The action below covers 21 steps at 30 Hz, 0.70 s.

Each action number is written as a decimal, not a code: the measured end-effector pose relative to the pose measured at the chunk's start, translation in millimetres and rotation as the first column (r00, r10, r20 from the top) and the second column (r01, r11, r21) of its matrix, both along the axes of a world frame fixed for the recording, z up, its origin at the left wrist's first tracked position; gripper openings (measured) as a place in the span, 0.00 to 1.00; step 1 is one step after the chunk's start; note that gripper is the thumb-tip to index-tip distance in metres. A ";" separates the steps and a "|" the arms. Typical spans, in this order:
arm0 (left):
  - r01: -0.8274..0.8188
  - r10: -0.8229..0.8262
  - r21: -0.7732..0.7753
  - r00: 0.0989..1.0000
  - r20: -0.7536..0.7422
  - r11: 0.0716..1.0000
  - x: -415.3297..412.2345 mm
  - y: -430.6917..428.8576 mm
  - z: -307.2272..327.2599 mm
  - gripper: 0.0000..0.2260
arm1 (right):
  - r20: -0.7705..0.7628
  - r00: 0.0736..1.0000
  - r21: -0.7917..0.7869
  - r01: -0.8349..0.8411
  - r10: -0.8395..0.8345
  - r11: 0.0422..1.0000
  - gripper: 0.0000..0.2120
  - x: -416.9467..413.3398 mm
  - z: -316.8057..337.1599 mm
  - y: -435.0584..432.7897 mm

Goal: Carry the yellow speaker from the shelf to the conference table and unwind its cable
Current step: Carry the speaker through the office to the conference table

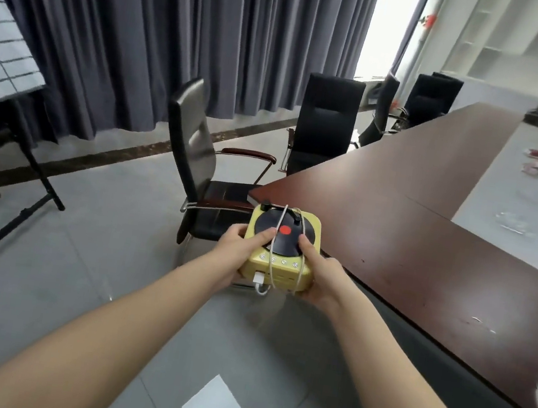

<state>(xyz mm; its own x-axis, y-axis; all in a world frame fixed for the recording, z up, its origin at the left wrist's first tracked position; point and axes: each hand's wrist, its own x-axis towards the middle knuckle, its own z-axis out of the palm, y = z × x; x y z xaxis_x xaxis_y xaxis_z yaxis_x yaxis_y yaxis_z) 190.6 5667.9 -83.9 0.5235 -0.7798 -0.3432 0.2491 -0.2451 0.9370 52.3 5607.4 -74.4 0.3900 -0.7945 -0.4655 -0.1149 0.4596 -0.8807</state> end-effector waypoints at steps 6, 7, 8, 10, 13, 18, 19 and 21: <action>0.181 -0.182 -0.010 0.983 -0.032 0.983 26.5 -96.8 1.2 0.29 | 0.026 0.985 -0.011 0.174 -0.173 0.985 0.22 16.2 2.2 -72.9; 0.205 -0.206 -0.017 0.978 -0.037 0.979 31.0 -108.8 1.8 0.29 | 0.024 0.981 -0.016 0.195 -0.195 0.981 0.20 19.9 2.8 -81.9; 0.232 -0.232 -0.019 0.972 -0.040 0.973 36.3 -122.1 2.7 0.29 | 0.024 0.976 -0.016 0.217 -0.217 0.976 0.19 24.0 4.0 -92.0; 0.279 -0.279 -0.004 0.960 -0.033 0.960 46.7 -149.6 2.1 0.29 | 0.026 0.963 0.000 0.270 -0.270 0.963 0.18 32.2 5.5 -110.3; 0.351 -0.351 0.021 0.936 -0.029 0.936 56.6 -186.4 1.5 0.32 | 0.020 0.942 -0.002 0.335 -0.334 0.942 0.19 40.1 3.5 -132.4; 0.445 -0.444 0.030 0.895 -0.040 0.895 55.5 -231.4 -2.0 0.32 | -0.005 0.905 0.007 0.426 -0.426 0.905 0.23 38.5 1.3 -165.4; 0.453 -0.452 0.028 0.891 -0.048 0.891 54.3 -238.6 -4.6 0.32 | -0.016 0.900 0.005 0.436 -0.436 0.900 0.24 37.3 0.7 -170.6; 0.474 -0.472 0.031 0.880 -0.044 0.880 50.7 -253.0 -6.9 0.31 | -0.013 0.888 0.008 0.460 -0.460 0.888 0.25 34.6 -1.8 -181.8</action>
